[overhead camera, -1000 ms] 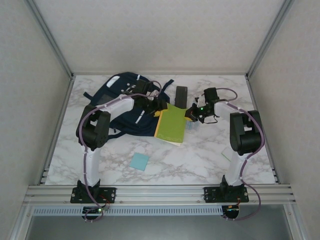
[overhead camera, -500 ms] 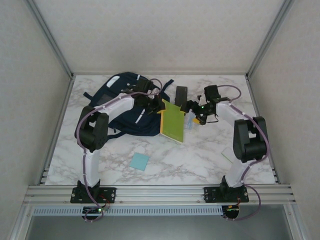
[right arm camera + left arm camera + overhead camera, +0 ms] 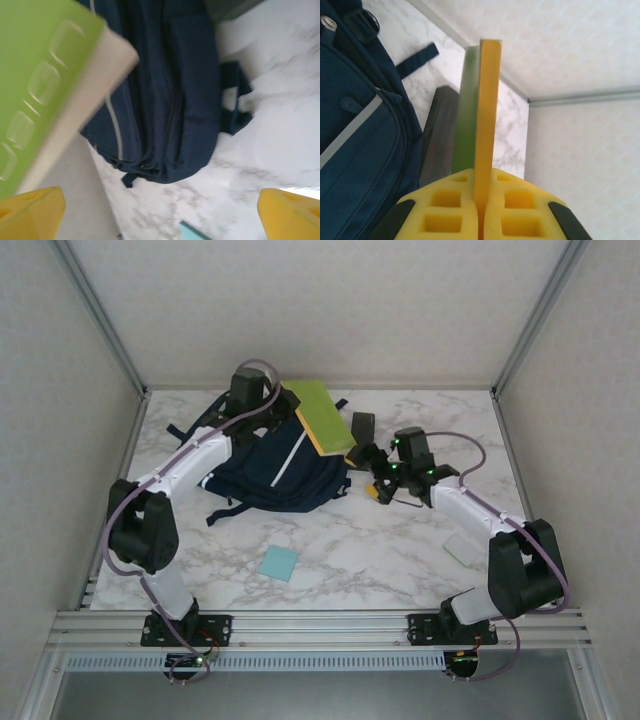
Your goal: Pack books, pencil case, and school supplies into a backpack
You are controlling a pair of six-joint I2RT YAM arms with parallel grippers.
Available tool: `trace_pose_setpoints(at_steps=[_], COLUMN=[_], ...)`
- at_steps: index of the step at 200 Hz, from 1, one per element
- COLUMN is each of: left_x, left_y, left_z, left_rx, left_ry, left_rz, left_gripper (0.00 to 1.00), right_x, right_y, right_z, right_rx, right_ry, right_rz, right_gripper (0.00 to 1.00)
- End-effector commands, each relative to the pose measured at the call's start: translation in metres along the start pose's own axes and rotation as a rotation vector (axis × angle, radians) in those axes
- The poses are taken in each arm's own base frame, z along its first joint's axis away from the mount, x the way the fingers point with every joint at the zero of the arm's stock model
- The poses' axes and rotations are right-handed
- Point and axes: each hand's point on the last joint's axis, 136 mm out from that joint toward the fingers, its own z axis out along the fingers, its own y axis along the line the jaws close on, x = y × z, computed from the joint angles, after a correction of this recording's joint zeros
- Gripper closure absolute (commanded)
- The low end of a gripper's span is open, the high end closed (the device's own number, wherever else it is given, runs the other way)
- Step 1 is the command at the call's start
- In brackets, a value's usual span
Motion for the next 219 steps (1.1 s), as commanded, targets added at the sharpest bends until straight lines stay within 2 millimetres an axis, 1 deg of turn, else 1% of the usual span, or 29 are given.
trace_pose_setpoints(at_steps=[1,15,23,48,65,77,90,99,105,120,139,152,158,163,170,176,181,186,187,189,192,198,201,206,219], left_x=[-0.024,-0.018,-0.014,-0.005,-0.002,0.0,0.0,0.0,0.0,0.0,0.004,0.007,0.009,0.01,0.013,0.015,0.017,0.018,0.019,0.02,0.021,0.024,0.025,0.027,0.035], left_y=[-0.019,-0.019,-0.017,-0.014,-0.011,-0.008,-0.009,-0.008,-0.008,-0.008,-0.003,0.002,0.005,0.007,0.009,0.011,0.012,0.015,0.016,0.017,0.02,0.025,0.027,0.029,0.04], left_z=[-0.01,-0.012,-0.013,-0.024,-0.029,-0.032,-0.036,-0.037,-0.039,-0.041,-0.04,-0.038,-0.038,-0.037,-0.037,-0.036,-0.037,-0.038,-0.038,-0.038,-0.038,-0.039,-0.04,-0.04,-0.04], left_rx=[0.118,0.136,0.132,0.151,0.162,0.167,0.181,0.182,0.182,0.179,0.161,0.147,0.139,0.133,0.123,0.113,0.101,0.083,0.078,0.071,0.055,0.021,0.004,-0.015,-0.089], left_ry=[-0.157,-0.164,-0.167,-0.2,-0.21,-0.212,-0.22,-0.225,-0.228,-0.23,-0.217,-0.207,-0.2,-0.194,-0.185,-0.175,-0.167,-0.16,-0.159,-0.156,-0.15,-0.137,-0.128,-0.115,-0.067], left_rz=[-0.118,-0.136,-0.142,-0.161,-0.178,-0.196,-0.203,-0.205,-0.204,-0.204,-0.202,-0.204,-0.204,-0.201,-0.191,-0.177,-0.162,-0.148,-0.146,-0.138,-0.129,-0.108,-0.094,-0.065,0.017], left_gripper=[1.0,1.0,1.0,1.0,1.0,1.0,1.0,1.0,1.0,1.0,1.0,1.0,1.0,1.0,1.0,0.92,0.76,0.57,0.55,0.45,0.33,0.18,0.14,0.09,0.05], right_x=[-0.008,-0.002,0.001,0.005,0.005,0.004,0.004,0.004,0.003,0.001,-0.003,-0.006,-0.007,-0.009,-0.01,-0.013,-0.014,-0.017,-0.018,-0.019,-0.021,-0.026,-0.028,-0.032,-0.044], right_y=[0.059,0.073,0.086,0.108,0.114,0.113,0.115,0.116,0.117,0.114,0.108,0.108,0.109,0.108,0.107,0.107,0.106,0.105,0.105,0.105,0.104,0.102,0.101,0.097,0.088], right_z=[-0.004,0.002,0.004,0.015,0.022,0.028,0.032,0.033,0.033,0.032,0.03,0.028,0.027,0.027,0.027,0.026,0.024,0.022,0.022,0.021,0.019,0.016,0.015,0.011,0.003], right_rx=[-0.229,-0.294,-0.353,-0.46,-0.493,-0.494,-0.516,-0.526,-0.527,-0.52,-0.5,-0.493,-0.491,-0.483,-0.468,-0.461,-0.457,-0.453,-0.451,-0.45,-0.448,-0.439,-0.432,-0.417,-0.371], right_ry=[-0.108,-0.108,-0.106,-0.103,-0.09,-0.081,-0.071,-0.071,-0.074,-0.09,-0.12,-0.132,-0.135,-0.139,-0.143,-0.15,-0.155,-0.162,-0.164,-0.167,-0.174,-0.186,-0.191,-0.202,-0.229], right_rz=[0.053,0.074,0.076,0.092,0.105,0.135,0.155,0.157,0.156,0.156,0.15,0.137,0.128,0.125,0.12,0.111,0.102,0.096,0.095,0.093,0.087,0.077,0.071,0.063,0.036], right_gripper=[0.01,0.01,0.01,0.01,0.02,0.03,0.05,0.09,0.16,0.41,0.62,0.76,0.87,1.0,1.0,1.0,1.0,1.0,1.0,1.0,1.0,1.0,1.0,1.0,1.0])
